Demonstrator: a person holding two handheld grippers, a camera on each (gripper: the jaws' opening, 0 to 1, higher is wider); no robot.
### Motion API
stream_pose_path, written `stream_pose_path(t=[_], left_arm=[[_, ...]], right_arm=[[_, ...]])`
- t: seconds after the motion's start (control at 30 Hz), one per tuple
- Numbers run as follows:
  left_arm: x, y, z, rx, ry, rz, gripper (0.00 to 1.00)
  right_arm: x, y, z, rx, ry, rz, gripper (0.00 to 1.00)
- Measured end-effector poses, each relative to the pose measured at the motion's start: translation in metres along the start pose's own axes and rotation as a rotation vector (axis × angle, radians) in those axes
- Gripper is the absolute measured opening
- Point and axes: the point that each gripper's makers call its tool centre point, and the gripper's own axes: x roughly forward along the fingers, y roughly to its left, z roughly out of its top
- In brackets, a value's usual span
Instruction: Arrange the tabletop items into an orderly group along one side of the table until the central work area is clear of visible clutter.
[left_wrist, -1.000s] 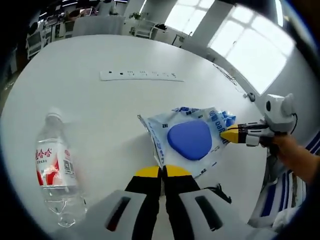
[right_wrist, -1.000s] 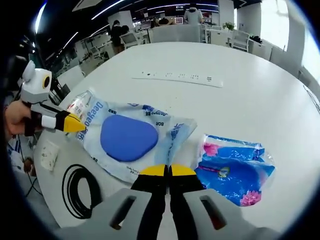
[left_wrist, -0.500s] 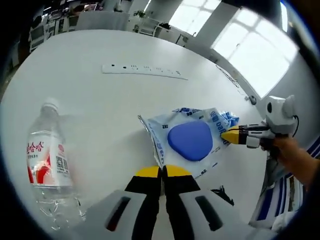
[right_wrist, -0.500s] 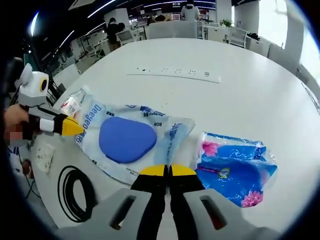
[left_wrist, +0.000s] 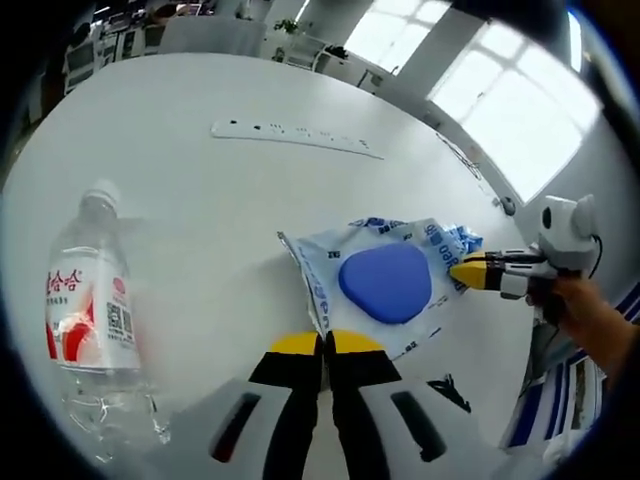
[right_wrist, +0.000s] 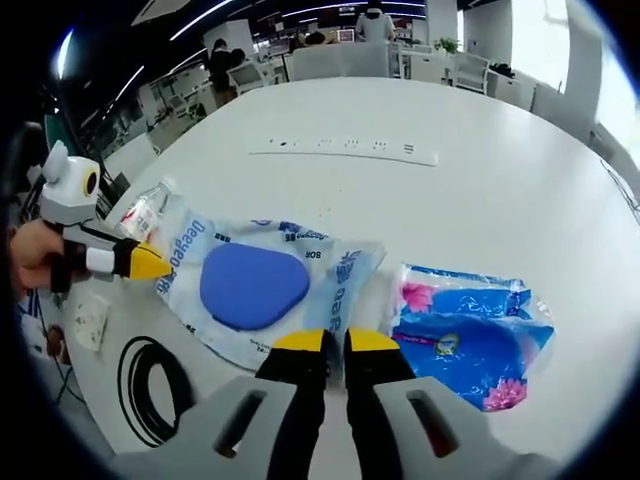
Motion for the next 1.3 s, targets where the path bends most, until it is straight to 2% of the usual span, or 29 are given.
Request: stream_pose_path(t=[0.67, 1.0, 1.3], left_arm=[[-0.002, 0.0, -0.001, -0.013, -0.011, -0.006, 0.01], [-0.009, -0.001, 0.003, 0.023, -0.025, 0.004, 0.14], [-0.023, -0.007, 0.013, 0.046, -0.059, 0.004, 0.27]], right_arm=[[-0.011, 0.0, 0.006, -0.006, -0.016, -0.017, 0.11], [-0.024, 0.006, 0.011, -0.017, -0.045, -0.019, 0.14], [-0.037, 0.004, 0.021, -0.034, -0.088, -0.024, 0.25]])
